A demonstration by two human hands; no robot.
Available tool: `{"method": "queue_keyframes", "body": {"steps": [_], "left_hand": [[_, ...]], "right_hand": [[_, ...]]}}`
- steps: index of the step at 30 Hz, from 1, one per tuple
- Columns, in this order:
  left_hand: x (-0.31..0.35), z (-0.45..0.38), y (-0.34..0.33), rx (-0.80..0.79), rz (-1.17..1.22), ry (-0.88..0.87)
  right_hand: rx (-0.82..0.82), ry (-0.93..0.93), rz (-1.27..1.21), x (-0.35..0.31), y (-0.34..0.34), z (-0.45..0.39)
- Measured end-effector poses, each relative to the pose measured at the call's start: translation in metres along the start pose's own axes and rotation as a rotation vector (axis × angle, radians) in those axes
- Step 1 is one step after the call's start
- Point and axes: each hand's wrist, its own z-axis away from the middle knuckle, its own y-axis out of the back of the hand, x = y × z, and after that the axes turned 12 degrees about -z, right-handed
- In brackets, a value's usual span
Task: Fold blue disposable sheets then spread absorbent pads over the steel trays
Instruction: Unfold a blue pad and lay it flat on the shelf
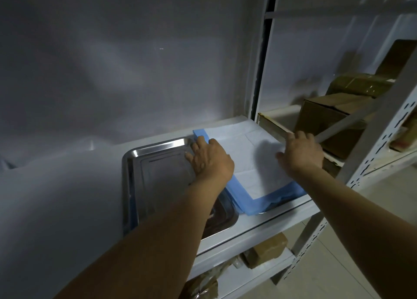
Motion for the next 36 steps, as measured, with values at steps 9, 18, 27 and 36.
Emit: {"method": "queue_keyframes", "body": {"steps": [9, 18, 27, 36], "left_hand": [[0.004, -0.060, -0.021, -0.221, -0.377, -0.263], [-0.008, -0.077, -0.037, -0.251, -0.526, -0.348], [-0.019, -0.078, -0.038, -0.266, -0.577, -0.371], [-0.020, -0.079, -0.040, -0.283, -0.547, -0.381]], "right_hand": [[-0.319, 0.239, -0.294, -0.052, -0.051, -0.035], [-0.542, 0.106, -0.939, -0.112, -0.067, -0.043], [-0.467, 0.281, -0.342, -0.081, -0.077, -0.064], [-0.531, 0.288, -0.490, -0.067, -0.071, -0.052]]}}
